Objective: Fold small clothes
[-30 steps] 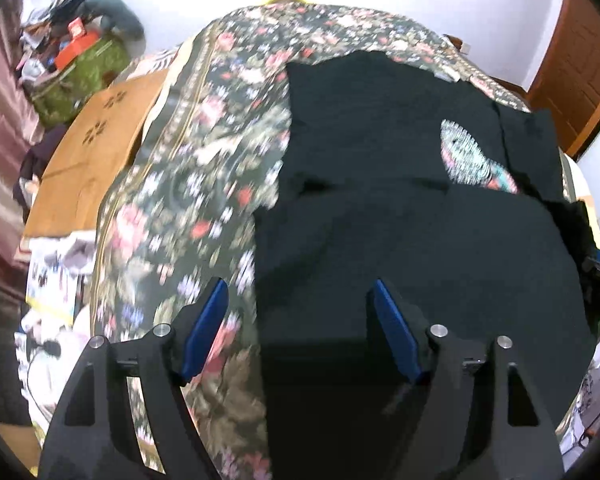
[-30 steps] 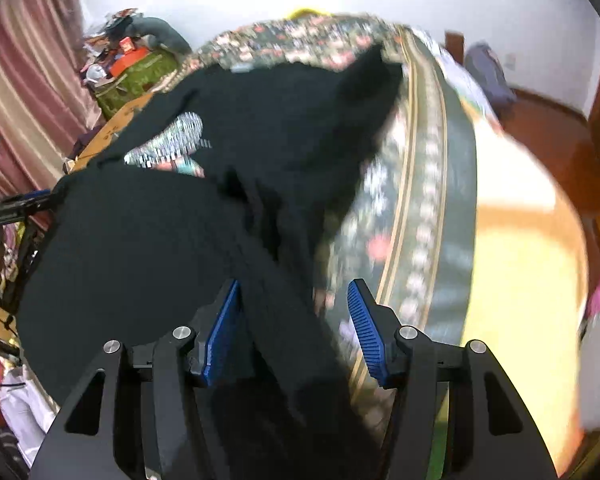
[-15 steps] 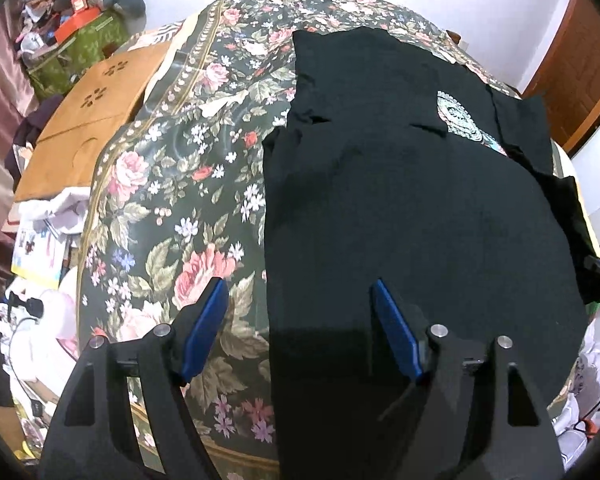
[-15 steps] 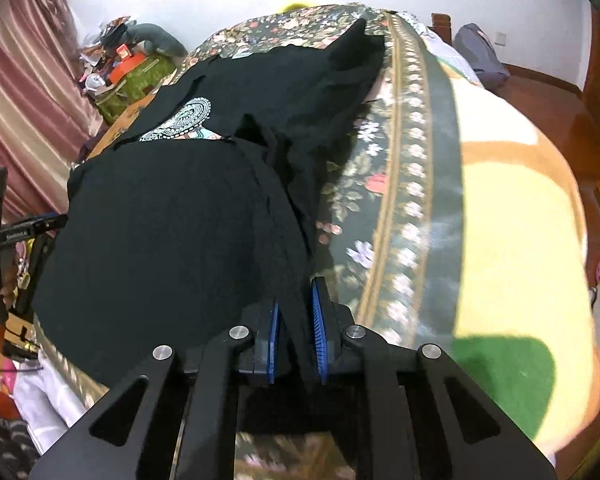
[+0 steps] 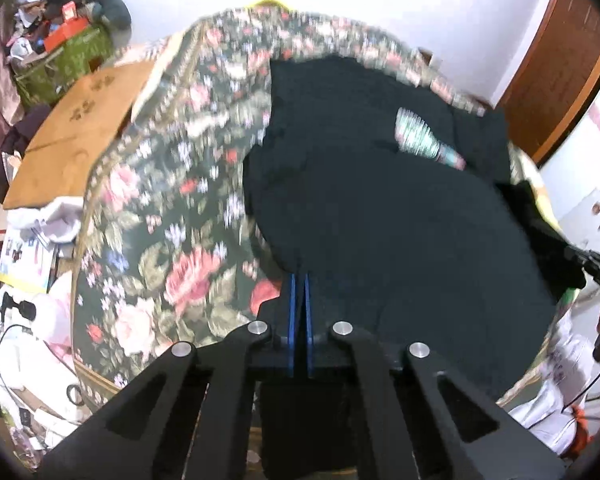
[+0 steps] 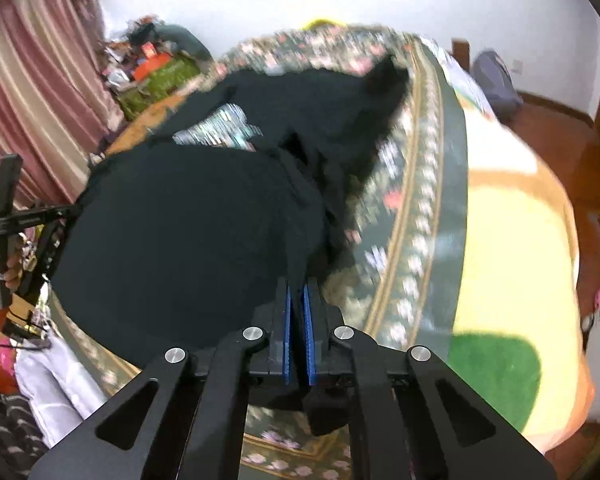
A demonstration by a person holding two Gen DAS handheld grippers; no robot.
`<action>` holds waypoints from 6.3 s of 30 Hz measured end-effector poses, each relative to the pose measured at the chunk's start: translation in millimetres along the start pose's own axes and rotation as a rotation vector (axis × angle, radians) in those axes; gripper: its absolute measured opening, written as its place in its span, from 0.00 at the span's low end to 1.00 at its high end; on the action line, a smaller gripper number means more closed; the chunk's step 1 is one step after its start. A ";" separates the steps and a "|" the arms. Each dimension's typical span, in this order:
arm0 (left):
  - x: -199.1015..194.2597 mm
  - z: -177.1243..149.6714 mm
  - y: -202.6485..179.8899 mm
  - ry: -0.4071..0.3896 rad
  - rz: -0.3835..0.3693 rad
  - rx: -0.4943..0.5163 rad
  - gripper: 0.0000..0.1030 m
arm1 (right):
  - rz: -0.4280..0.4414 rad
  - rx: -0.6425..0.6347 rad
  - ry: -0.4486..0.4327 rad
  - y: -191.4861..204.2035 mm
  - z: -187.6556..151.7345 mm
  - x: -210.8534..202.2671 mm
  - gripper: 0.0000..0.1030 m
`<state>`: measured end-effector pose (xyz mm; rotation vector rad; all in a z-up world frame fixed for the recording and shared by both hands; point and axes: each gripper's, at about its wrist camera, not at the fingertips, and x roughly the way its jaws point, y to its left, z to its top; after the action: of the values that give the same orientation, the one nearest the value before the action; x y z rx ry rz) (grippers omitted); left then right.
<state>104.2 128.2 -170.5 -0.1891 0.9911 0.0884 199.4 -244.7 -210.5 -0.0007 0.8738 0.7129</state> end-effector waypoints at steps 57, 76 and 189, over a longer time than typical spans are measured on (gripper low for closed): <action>-95.1 115.7 -40.7 -0.392 -0.051 0.036 0.02 | 0.091 -0.080 -0.322 37.8 86.1 -82.4 0.03; 40.9 66.6 58.6 -0.024 0.141 -0.109 0.60 | -0.025 0.070 0.032 -23.7 22.6 17.4 0.10; 208.3 300.6 -2.6 -0.008 0.239 0.053 0.78 | -0.147 -0.068 0.033 -61.1 246.2 165.2 0.53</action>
<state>465.6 182.9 -184.5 -0.0212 1.0037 0.2813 477.4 -128.5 -181.5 -0.1359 0.8710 0.6058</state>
